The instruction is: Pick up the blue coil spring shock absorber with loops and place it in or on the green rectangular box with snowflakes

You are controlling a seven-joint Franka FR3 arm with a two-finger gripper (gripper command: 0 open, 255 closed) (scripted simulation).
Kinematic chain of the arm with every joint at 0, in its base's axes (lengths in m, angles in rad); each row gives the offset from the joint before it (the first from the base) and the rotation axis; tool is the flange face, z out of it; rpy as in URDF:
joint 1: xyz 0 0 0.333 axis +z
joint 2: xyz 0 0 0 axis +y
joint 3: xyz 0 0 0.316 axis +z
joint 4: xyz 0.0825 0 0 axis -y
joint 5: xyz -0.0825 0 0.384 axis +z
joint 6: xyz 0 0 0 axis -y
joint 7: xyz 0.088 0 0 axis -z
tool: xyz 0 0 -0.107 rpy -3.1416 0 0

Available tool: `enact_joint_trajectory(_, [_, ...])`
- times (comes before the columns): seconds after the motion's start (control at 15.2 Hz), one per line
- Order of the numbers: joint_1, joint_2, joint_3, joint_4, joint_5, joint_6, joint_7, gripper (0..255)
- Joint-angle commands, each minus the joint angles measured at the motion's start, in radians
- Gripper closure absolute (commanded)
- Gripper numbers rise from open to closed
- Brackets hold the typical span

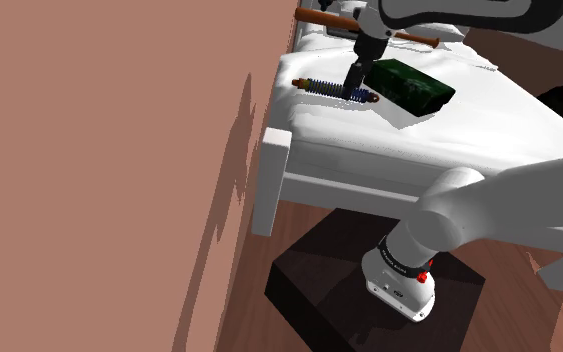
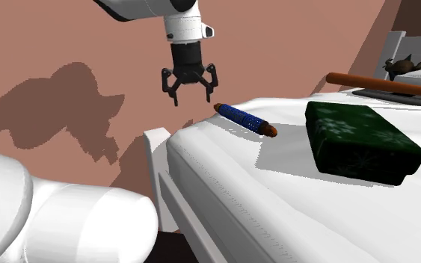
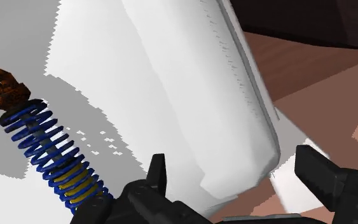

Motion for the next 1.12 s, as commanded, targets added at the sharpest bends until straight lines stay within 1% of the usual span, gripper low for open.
enact_joint_trajectory(0.0, [0.007, 0.054, -0.053, 0.028, -0.019, 0.029, -0.103, 0])
enact_joint_trajectory(0.26, [0.031, 0.182, -0.15, 0.106, -0.029, 0.085, -0.294, 0])
enact_joint_trajectory(0.46, [0.052, 0.292, -0.216, 0.182, -0.013, 0.121, -0.441, 0])
enact_joint_trajectory(0.66, [0.071, 0.414, -0.277, 0.273, 0.025, 0.149, -0.593, 0])
enact_joint_trajectory(0.86, [0.081, 0.545, -0.325, 0.375, 0.085, 0.165, -0.746, 0])
enact_joint_trajectory(1.06, [0.077, 0.556, -0.325, 0.346, 0.091, 0.204, -0.75, 0])
